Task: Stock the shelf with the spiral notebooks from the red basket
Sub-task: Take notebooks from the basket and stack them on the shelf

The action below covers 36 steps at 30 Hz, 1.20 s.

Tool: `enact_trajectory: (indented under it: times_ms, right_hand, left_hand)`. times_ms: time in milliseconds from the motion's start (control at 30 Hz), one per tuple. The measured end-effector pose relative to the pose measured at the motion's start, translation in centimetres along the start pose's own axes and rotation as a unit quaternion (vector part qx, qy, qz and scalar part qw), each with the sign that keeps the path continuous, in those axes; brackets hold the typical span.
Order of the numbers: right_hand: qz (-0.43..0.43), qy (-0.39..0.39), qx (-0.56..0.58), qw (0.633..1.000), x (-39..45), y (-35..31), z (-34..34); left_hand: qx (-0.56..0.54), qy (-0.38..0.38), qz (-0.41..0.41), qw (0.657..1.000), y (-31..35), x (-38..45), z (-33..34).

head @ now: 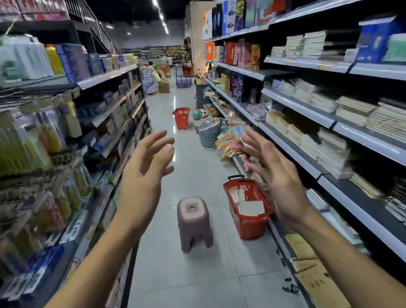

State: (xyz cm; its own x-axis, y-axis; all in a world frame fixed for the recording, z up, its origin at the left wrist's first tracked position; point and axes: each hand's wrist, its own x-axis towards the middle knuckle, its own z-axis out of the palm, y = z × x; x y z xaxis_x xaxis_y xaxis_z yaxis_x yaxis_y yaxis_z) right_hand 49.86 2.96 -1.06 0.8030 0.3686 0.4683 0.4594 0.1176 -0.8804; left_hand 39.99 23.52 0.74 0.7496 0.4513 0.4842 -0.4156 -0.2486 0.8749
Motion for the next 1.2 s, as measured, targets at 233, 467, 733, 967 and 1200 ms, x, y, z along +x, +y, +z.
enact_trajectory:
  times_ms: [233, 467, 733, 967, 1200]
  right_hand:
    - [0.023, 0.009, 0.033, 0.999, 16.9, 12.1, -0.5]
    - [0.052, 0.016, 0.048, 0.997, 33.9, 20.6, -0.3]
    - [0.064, 0.073, 0.035, 0.995, 47.3, 31.9, 1.5]
    - [0.122, 0.213, 0.011, 0.969, 55.1, 40.5, 0.4]
    - [0.152, 0.329, -0.04, 0.931, 58.7, 45.6, -4.1]
  left_hand:
    - [-0.019, -0.019, 0.001, 1.0, -10.9, 16.7, 4.9]
    - [-0.019, 0.003, -0.03, 0.999, -19.5, 33.0, 7.1]
    - [-0.024, -0.062, -0.054, 0.996, -32.4, 49.0, 9.6]
    - [-0.05, -0.214, -0.097, 0.971, -42.3, 61.3, 14.9]
    - [-0.064, -0.349, -0.104, 0.929, -48.2, 69.7, 24.9]
